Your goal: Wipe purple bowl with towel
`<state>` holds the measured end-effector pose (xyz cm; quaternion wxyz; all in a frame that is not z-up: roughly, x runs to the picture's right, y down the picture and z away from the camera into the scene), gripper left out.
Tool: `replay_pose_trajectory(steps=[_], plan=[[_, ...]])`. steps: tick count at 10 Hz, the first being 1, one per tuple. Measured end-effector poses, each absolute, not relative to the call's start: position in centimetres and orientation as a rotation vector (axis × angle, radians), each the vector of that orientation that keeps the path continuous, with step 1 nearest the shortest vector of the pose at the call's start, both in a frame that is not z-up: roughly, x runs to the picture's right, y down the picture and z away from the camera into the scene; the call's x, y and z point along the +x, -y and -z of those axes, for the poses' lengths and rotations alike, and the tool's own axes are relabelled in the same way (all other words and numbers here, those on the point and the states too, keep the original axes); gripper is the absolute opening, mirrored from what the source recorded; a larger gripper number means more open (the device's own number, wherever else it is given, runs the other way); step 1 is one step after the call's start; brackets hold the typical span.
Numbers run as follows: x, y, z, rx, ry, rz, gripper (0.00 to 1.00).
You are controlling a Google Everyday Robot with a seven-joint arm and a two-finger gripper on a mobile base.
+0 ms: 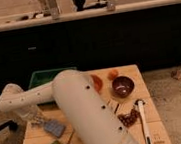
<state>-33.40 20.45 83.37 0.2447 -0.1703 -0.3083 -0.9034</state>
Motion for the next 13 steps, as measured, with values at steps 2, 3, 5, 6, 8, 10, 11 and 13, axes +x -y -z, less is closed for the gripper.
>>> replay_pose_trajectory(steps=[2,3,5,6,8,10,11,13], plan=[[-33.7,-19.3,-82.0,-0.433,0.811,2.467,0.0],[-33.9,-18.4,-81.2,-0.405,0.789,2.464,0.0],[-34.6,-17.1,-80.2,-0.363,0.767,2.462,0.0],[-34.9,-16.3,-79.9,-0.347,0.754,2.457,0.0],[-35.3,-13.8,-80.1,-0.319,0.729,2.445,0.0],[-35.4,-10.6,-81.2,-0.308,0.697,2.421,0.0],[-35.4,-9.3,-81.7,-0.308,0.682,2.407,0.0],[-35.1,-7.2,-82.7,-0.323,0.649,2.376,0.0]])
